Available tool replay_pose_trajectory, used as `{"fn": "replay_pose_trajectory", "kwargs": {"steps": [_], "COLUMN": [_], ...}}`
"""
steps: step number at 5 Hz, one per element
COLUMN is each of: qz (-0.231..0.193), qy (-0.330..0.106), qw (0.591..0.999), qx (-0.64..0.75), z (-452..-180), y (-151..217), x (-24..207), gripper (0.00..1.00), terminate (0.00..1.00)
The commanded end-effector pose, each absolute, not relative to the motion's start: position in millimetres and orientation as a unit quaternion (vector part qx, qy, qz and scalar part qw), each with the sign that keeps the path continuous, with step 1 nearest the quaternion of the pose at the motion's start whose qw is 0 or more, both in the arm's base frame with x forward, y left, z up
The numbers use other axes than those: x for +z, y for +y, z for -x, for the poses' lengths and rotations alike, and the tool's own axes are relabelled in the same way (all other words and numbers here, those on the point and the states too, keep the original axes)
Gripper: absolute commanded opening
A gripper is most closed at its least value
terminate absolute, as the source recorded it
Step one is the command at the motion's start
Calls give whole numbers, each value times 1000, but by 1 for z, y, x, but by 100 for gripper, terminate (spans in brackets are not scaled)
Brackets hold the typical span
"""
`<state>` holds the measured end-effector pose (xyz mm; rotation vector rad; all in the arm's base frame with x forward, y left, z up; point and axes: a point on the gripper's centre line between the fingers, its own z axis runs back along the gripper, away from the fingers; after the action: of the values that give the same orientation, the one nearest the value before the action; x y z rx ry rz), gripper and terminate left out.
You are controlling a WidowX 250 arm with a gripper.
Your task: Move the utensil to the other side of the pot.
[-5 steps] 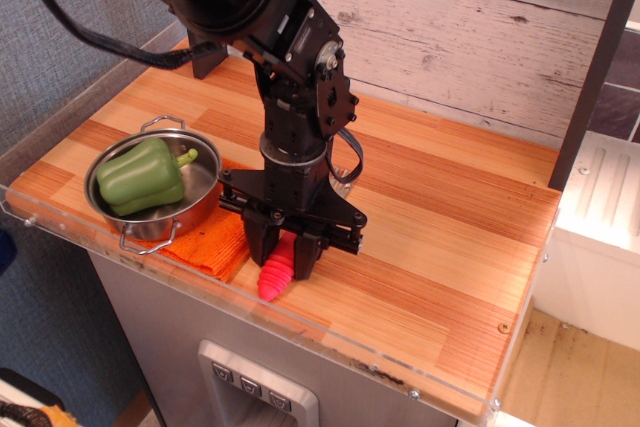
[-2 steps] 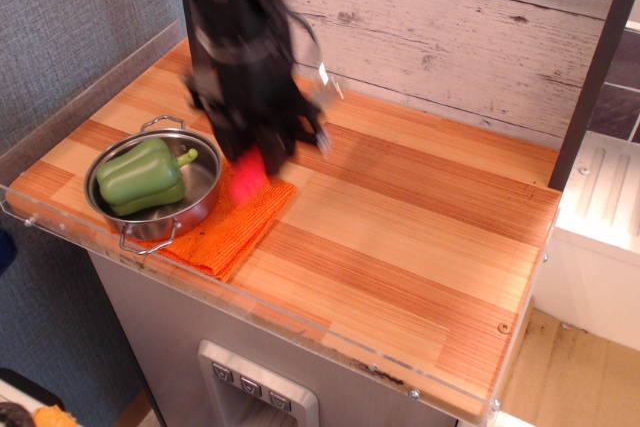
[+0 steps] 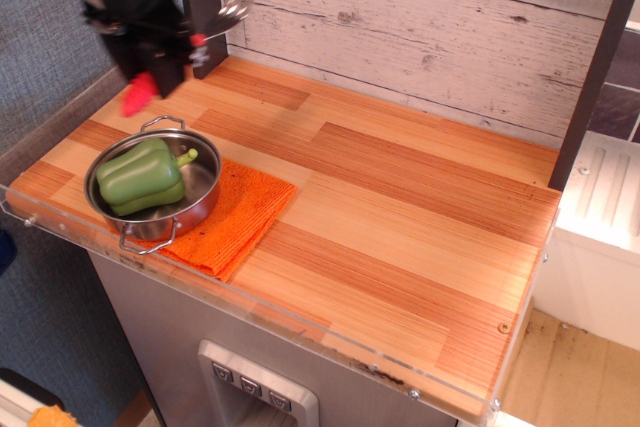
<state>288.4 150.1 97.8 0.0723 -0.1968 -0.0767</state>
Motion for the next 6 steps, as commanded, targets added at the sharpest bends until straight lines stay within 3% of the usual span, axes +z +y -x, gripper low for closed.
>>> {"fn": "replay_pose_trajectory", "kwargs": {"steps": [1, 4, 5, 6], "qz": [-106, -85, -65, -55], "qy": [-68, -27, -18, -27], "qw": [992, 994, 997, 998], "qx": [23, 66, 31, 13], "z": [-274, -265, -268, -269], "y": [202, 224, 223, 221], "x": [98, 58, 52, 56], "gripper": [0, 0, 100, 100], "terminate": [0, 0, 0, 0]}}
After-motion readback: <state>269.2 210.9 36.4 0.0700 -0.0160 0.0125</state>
